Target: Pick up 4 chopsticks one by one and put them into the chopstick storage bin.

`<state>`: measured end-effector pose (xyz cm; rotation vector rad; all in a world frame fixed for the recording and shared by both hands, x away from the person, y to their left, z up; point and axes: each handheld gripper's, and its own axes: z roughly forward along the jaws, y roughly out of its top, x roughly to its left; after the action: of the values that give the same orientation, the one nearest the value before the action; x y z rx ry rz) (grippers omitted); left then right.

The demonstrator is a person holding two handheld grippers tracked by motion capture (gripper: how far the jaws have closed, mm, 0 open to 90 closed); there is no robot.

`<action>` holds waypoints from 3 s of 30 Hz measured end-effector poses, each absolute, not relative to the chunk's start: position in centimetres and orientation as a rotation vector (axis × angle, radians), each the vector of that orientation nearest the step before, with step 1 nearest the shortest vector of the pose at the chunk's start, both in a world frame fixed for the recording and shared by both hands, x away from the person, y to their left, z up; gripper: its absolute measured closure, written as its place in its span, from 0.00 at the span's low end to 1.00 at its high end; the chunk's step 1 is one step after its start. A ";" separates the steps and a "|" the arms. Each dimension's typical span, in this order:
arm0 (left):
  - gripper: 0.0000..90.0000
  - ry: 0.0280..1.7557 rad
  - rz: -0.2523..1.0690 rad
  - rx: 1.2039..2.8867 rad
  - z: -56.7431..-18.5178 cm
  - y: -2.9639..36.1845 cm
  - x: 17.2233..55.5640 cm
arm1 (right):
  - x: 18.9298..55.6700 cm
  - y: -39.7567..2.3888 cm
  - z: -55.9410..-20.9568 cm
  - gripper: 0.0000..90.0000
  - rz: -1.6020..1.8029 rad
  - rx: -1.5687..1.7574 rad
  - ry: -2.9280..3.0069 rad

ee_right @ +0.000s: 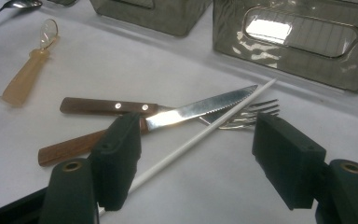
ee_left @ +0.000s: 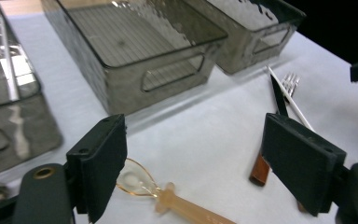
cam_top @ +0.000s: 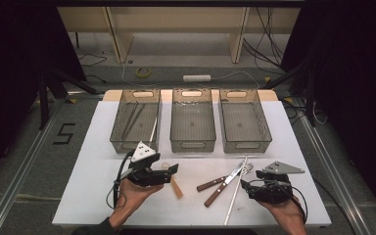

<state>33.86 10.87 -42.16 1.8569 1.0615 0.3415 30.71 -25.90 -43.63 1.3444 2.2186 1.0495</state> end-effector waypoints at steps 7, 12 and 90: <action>0.22 1.030 0.321 1.891 -42.7 9.2 33.0 | 30.7 -26.0 -43.6 0.37 1.052 1.343 2.215; 0.21 1.013 0.298 1.911 -43.2 8.3 32.8 | 30.7 -26.0 -43.6 0.37 1.052 1.343 2.215; 0.42 0.642 0.201 2.239 -48.7 -4.8 26.3 | 30.8 -26.2 -43.7 0.37 1.056 1.353 2.209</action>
<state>26.25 -4.83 -48.70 2.2391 0.6417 0.2005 30.83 -26.19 -43.68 1.3527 2.2085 1.0556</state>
